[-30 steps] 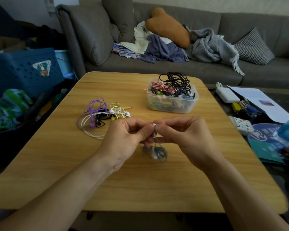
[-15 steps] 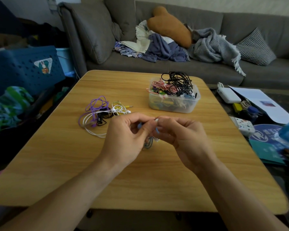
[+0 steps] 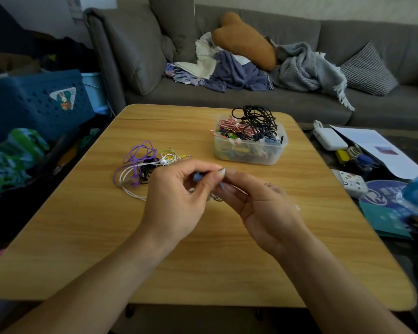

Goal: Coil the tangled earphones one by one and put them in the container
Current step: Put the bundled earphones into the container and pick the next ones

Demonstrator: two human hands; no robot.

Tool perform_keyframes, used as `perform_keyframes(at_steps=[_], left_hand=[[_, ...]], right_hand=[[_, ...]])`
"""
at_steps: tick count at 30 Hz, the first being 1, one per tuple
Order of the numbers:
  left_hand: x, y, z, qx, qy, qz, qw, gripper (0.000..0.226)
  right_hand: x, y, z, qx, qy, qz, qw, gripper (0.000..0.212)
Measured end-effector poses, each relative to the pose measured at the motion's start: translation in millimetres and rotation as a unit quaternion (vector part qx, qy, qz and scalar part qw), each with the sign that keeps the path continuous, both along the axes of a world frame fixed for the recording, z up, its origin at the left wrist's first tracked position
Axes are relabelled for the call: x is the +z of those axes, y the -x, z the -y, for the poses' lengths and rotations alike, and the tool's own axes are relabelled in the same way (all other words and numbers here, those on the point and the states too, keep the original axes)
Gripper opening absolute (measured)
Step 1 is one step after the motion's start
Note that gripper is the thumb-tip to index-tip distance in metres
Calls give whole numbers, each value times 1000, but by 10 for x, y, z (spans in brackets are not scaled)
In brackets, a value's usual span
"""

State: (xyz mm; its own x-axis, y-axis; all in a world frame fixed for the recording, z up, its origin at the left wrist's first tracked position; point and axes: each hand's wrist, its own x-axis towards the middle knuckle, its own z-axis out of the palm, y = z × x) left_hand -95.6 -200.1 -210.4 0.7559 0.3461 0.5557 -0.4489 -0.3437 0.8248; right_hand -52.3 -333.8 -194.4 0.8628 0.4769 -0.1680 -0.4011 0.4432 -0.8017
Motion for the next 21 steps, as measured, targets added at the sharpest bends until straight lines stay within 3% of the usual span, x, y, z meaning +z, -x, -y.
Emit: perform_keyframes(at_steps=[13, 17, 19, 21], left_hand=[[14, 6, -39, -53, 81, -33, 995, 14], [17, 14, -25, -58, 68, -34, 995, 13], [5, 5, -15, -44, 56, -48, 996, 14], [-21, -12, -18, -23, 31, -59, 998, 14]], right_hand=[[-21, -31, 52, 47, 38, 72, 996, 17], [-21, -11, 51, -1, 83, 121, 989, 11], [-21, -13, 55, -72, 173, 215, 958, 3], [-31, -20, 46, -120, 267, 317, 902, 8]])
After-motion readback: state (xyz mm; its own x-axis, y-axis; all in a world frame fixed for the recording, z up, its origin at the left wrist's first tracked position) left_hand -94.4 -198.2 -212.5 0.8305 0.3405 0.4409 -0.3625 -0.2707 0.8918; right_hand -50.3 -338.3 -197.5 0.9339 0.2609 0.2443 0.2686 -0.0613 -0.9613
